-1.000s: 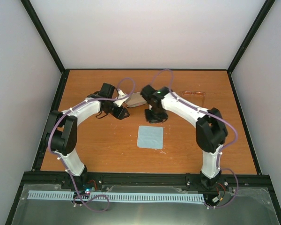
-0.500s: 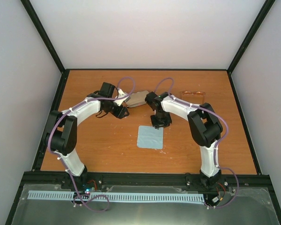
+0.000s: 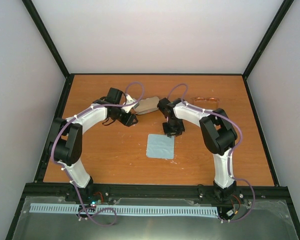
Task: Organize the sunglasses
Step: Fold the glasses cleaning cloth at the center of the board.
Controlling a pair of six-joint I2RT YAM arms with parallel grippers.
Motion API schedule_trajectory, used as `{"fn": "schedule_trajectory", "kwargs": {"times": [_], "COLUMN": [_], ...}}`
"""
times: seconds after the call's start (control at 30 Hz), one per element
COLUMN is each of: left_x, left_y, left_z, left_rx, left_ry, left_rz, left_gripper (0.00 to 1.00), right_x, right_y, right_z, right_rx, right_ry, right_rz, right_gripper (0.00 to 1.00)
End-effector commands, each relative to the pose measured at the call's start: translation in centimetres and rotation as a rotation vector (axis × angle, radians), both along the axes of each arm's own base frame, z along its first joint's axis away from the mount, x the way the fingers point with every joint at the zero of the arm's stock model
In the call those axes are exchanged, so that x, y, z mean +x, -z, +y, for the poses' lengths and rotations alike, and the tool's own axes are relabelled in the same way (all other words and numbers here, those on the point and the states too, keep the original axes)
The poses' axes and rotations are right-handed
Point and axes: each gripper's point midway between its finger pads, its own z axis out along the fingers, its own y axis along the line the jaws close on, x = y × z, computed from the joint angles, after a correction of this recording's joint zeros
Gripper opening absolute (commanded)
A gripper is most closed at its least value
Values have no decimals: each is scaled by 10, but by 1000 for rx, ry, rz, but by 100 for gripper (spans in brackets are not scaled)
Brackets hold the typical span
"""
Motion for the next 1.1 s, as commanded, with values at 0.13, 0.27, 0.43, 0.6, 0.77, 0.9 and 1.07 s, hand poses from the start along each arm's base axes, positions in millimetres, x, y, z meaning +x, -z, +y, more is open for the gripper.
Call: {"fn": "schedule_trajectory", "kwargs": {"times": [0.13, 0.27, 0.43, 0.6, 0.77, 0.9, 1.07], "left_x": [5, 4, 5, 4, 1, -5, -18], "left_y": [-8, -7, -7, -5, -3, 0, 12], "left_z": [-4, -4, -4, -4, -7, -15, -32], "left_rx": [-15, -12, -14, -12, -14, -19, -28], "left_ry": [-2, -3, -5, -1, 20, 49, 116], "left_rz": [-27, -25, -27, -24, -18, -9, 40], "left_gripper": [51, 51, 51, 51, 51, 51, 44], "right_x": [-15, -20, -30, -42, -45, -44, -37], "right_y": [24, 30, 34, 41, 41, 39, 34], "right_z": [-5, -5, -4, -9, -9, -8, -6], "right_rx": [-1, 4, 11, 2, 13, 20, 41], "right_ry": [3, 9, 14, 21, 31, 31, 49], "right_rz": [54, 72, 95, 120, 127, 121, 92], "right_gripper": [27, 24, 20, 15, 5, 3, 3]}}
